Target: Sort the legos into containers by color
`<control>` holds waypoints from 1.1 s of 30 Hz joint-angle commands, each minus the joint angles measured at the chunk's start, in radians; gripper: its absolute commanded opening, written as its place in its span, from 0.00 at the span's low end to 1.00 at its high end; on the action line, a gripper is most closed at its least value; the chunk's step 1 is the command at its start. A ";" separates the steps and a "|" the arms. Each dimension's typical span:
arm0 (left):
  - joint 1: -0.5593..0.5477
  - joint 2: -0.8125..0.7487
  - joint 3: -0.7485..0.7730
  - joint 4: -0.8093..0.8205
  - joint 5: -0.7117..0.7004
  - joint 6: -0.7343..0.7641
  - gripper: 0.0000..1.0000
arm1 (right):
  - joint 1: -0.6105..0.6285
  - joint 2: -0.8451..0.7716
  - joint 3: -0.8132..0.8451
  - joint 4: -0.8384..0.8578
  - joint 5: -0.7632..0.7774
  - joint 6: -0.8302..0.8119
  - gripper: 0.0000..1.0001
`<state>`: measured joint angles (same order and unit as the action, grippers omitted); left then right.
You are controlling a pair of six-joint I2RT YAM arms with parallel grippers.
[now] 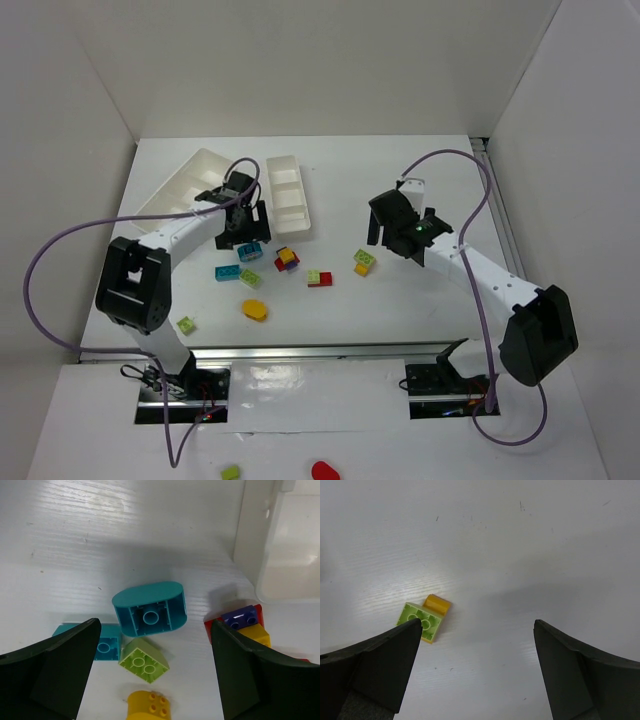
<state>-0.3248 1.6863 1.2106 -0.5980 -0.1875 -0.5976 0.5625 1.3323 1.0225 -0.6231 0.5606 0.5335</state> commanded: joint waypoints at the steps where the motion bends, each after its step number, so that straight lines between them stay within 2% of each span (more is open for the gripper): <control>1: -0.002 0.058 -0.006 0.038 0.002 -0.082 0.98 | -0.004 0.013 0.048 0.039 0.016 -0.010 1.00; 7: -0.002 0.125 0.015 0.020 -0.035 -0.139 0.93 | -0.004 0.022 0.067 0.029 0.016 -0.010 1.00; 10: -0.002 0.145 -0.006 0.030 -0.035 -0.151 0.88 | -0.004 0.022 0.067 0.020 0.027 -0.010 1.00; 11: -0.002 0.145 -0.006 0.030 -0.035 -0.162 0.81 | -0.004 0.022 0.067 0.020 0.027 -0.010 1.00; 15: -0.002 0.129 0.007 0.030 -0.059 -0.162 0.65 | -0.004 0.031 0.067 0.002 0.036 -0.001 1.00; 16: -0.002 0.100 0.007 0.018 -0.073 -0.153 0.57 | -0.004 0.031 0.067 0.002 0.036 -0.001 1.00; 19: 0.027 0.053 0.075 -0.022 -0.073 -0.125 0.49 | -0.004 0.041 0.076 0.002 0.036 -0.001 1.00; 21: 0.056 0.018 0.146 -0.042 -0.064 -0.094 0.47 | -0.004 0.041 0.086 -0.007 0.045 0.008 1.00; 28: 0.210 0.039 0.400 -0.120 -0.063 -0.014 0.47 | -0.004 0.051 0.128 -0.027 0.055 0.008 1.00; 33: 0.334 0.087 0.474 -0.160 -0.053 -0.014 0.47 | -0.004 0.085 0.181 -0.027 0.064 -0.001 1.00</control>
<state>-0.0399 1.7546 1.6535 -0.6868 -0.2333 -0.6342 0.5625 1.4002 1.1385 -0.6388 0.5900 0.5331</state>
